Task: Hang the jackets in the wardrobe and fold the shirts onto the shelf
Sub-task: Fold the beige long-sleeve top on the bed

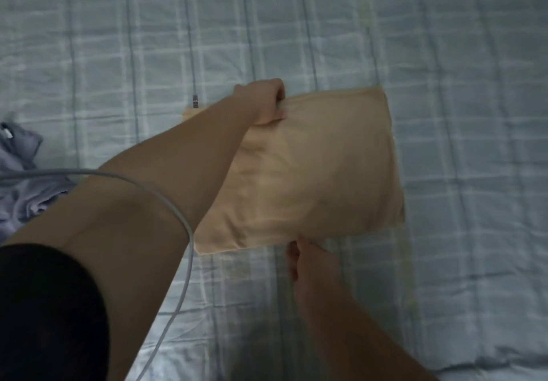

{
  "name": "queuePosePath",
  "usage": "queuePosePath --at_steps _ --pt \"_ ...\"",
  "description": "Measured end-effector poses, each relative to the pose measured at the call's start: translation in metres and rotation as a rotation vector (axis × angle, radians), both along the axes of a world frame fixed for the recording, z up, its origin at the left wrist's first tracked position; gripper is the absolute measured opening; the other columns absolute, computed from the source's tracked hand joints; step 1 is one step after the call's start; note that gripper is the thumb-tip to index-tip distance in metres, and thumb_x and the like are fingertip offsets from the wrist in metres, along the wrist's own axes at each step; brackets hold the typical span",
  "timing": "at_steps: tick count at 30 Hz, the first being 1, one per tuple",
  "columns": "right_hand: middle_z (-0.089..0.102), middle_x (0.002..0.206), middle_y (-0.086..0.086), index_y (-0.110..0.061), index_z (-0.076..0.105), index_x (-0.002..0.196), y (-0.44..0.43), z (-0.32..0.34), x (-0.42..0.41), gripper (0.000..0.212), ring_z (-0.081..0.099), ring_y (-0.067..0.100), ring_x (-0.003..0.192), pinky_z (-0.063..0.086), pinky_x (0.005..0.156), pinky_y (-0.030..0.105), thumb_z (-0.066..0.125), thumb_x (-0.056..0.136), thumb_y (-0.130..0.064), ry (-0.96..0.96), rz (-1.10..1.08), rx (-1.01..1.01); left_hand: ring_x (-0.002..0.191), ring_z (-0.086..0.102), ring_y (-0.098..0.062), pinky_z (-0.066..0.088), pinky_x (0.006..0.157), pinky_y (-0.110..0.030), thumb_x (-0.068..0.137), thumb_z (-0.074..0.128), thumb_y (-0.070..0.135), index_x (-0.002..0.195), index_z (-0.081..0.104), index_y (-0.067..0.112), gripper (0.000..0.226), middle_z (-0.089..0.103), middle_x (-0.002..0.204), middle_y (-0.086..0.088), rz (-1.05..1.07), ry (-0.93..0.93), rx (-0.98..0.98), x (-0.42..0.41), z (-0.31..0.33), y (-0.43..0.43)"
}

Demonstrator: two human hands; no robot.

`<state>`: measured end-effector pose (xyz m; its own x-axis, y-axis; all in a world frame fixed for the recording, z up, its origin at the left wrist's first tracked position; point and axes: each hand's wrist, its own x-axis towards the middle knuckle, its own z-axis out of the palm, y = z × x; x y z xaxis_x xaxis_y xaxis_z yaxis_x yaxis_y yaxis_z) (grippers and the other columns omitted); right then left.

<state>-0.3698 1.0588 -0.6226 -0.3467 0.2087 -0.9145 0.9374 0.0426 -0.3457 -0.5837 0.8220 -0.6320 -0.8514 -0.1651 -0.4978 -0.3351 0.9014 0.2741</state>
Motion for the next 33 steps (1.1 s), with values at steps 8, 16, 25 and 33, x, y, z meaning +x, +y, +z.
queuePosePath --at_steps 8,16,25,33 --pt "0.06 0.053 -0.008 -0.023 0.073 0.062 -0.016 -0.001 0.0 0.021 0.055 0.011 0.055 0.043 0.064 0.034 0.07 0.078 -0.036 0.003 -0.111 -0.008 0.103 0.063 -0.03 0.05 0.086 -0.037 0.078 0.07 0.039 0.115 0.068 0.019 0.042 0.068 0.113 -0.006 -0.095 -0.15 0.043 -0.005 0.024 -0.001" --pt "0.037 0.059 -0.002 -0.019 0.048 0.068 -0.025 0.004 -0.007 0.028 0.035 0.01 0.05 0.029 0.053 0.023 0.062 0.092 -0.012 -0.063 -0.257 -0.081 0.11 0.059 -0.026 0.047 0.095 -0.038 0.081 0.068 0.049 0.125 0.061 0.022 0.052 0.062 0.124 -0.003 -0.085 -0.068 0.15 -0.003 0.024 -0.009" --pt "0.055 0.072 -0.005 -0.02 0.066 0.089 -0.017 0.02 -0.004 0.013 0.049 0.009 0.063 0.038 0.06 0.025 0.058 0.098 -0.016 0.136 -0.208 -0.125 0.114 0.059 -0.022 0.037 0.093 -0.028 0.091 0.064 0.047 0.127 0.064 0.019 0.046 0.064 0.125 0.0 0.044 -0.045 0.282 0.002 0.043 -0.018" --pt "0.061 0.078 -0.005 -0.02 0.063 0.094 0.025 0.074 -0.019 0.011 0.056 0.007 0.069 0.044 0.068 0.024 0.054 0.1 -0.021 0.29 -0.112 -0.273 0.066 0.065 -0.004 0.051 0.063 -0.021 0.09 0.07 0.04 0.096 0.071 0.023 0.018 0.071 0.076 0.011 0.353 0.156 0.575 0.05 0.121 -0.03"
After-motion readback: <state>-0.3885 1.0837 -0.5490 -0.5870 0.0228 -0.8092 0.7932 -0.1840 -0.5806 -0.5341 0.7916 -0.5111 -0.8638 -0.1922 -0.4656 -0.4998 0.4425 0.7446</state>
